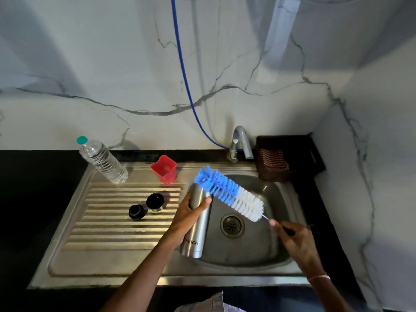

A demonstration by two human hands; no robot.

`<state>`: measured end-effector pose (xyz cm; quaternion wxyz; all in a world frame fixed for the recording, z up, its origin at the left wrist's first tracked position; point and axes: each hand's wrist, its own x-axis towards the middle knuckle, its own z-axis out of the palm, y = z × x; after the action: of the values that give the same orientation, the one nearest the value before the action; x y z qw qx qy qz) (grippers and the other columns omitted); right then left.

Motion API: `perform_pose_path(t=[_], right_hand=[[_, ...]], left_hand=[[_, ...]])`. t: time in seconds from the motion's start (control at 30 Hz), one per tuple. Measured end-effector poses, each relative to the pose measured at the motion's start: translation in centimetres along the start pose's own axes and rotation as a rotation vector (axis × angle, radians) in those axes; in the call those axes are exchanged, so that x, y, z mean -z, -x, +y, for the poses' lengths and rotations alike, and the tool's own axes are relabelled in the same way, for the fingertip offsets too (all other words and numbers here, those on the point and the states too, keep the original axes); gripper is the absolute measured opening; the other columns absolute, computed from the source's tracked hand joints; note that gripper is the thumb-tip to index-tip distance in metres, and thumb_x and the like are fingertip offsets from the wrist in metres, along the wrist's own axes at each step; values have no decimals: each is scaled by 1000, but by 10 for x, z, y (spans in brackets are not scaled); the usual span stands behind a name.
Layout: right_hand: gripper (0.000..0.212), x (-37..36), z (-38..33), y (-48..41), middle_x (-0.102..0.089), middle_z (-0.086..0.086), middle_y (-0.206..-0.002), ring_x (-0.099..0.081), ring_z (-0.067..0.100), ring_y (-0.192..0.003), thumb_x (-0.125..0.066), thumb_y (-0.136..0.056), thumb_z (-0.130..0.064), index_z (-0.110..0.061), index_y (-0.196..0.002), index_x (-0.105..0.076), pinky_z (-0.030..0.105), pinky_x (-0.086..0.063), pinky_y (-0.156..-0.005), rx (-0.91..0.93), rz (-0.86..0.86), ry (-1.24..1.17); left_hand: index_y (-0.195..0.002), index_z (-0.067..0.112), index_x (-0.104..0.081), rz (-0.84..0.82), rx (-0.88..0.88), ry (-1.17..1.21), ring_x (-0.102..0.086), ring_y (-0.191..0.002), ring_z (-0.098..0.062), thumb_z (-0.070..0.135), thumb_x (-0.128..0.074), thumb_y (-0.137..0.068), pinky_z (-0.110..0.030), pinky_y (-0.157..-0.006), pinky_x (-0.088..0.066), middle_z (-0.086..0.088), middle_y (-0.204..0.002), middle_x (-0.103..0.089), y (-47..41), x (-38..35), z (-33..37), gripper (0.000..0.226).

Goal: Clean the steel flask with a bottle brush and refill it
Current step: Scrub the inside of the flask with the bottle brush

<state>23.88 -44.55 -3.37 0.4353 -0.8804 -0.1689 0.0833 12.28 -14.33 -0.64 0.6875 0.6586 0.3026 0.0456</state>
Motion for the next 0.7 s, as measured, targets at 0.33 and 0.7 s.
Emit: perform_pose_path(t=[0.33,0.7], right_hand=[[55,-3,-7,-13,-41,-6,-49,-37,5,-51,-72,-87,-56,-14,-57,-53,32,-34,-51,-13,-12,-11],[73,-2,-6,-19,-53,7,-55,-44,9,-47,-58,-81,-81,-11,-61,-59,35,-42,-53,-9,6,130]], left_hand=[[-135,45,-57,-38,-12,-73,-65,-114,1,58,-71,-85,-26,-99,-49,19,-123,-71,-8,-10,-3,53],[-134,32,-61,-24,-27,-200,-72,-104,-9,35,-92,-73,-27,-87,-59,11,-114,-75,-17,0,-25,69]])
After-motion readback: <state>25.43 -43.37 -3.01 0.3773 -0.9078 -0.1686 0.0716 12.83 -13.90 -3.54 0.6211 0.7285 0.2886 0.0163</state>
